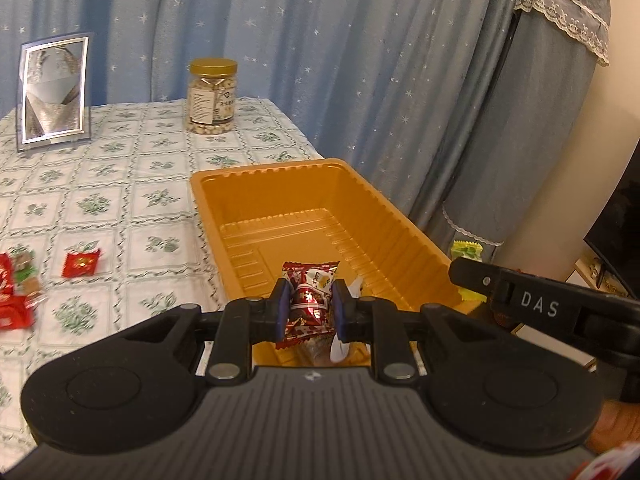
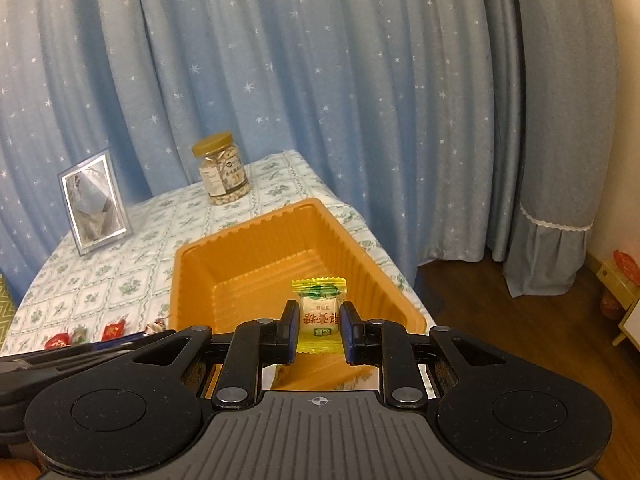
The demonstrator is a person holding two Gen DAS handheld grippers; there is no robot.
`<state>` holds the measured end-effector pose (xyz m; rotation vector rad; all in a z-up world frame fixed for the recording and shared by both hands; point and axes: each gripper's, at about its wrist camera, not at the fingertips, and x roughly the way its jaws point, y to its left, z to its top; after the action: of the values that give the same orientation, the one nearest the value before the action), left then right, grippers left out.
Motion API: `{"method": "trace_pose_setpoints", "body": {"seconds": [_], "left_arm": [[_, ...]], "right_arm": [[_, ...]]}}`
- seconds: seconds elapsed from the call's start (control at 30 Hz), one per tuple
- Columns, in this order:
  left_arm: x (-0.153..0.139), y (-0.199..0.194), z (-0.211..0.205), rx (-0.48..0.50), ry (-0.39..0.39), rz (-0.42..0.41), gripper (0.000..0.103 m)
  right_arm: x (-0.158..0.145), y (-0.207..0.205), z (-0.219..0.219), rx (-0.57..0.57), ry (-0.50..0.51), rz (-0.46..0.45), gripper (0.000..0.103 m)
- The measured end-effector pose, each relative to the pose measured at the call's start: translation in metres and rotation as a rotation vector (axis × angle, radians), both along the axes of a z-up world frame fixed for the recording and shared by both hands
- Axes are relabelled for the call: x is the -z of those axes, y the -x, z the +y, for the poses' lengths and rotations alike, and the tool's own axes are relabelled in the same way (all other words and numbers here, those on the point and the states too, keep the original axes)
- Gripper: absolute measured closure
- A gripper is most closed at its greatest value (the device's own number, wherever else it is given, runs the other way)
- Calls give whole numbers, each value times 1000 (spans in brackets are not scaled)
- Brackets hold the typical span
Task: Organize snacks
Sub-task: 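Carry both candies over the orange tray and open both tools to drop them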
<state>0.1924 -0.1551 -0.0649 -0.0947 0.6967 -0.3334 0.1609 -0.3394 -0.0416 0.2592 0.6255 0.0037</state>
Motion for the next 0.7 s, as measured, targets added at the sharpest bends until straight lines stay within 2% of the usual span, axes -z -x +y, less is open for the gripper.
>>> {"method": "trace_pose_setpoints", "body": {"seconds": [0.1,0.2,0.53,0.7], "left_arm": [[5,-10,-8,4,-22,-19,82],[9,-16,-5,-7,-2,-3,74],[14,8,35,-86,-14,17,74],[11,18,52,-127,15,23,74]], "right_arm": [[3,-9,-3,4,-2,5,81],[6,-15,-7,11,-11,12,81],[13,-19,-13,20,-33,31,81],[11,-27,-10,17,-52,31,81]]}}
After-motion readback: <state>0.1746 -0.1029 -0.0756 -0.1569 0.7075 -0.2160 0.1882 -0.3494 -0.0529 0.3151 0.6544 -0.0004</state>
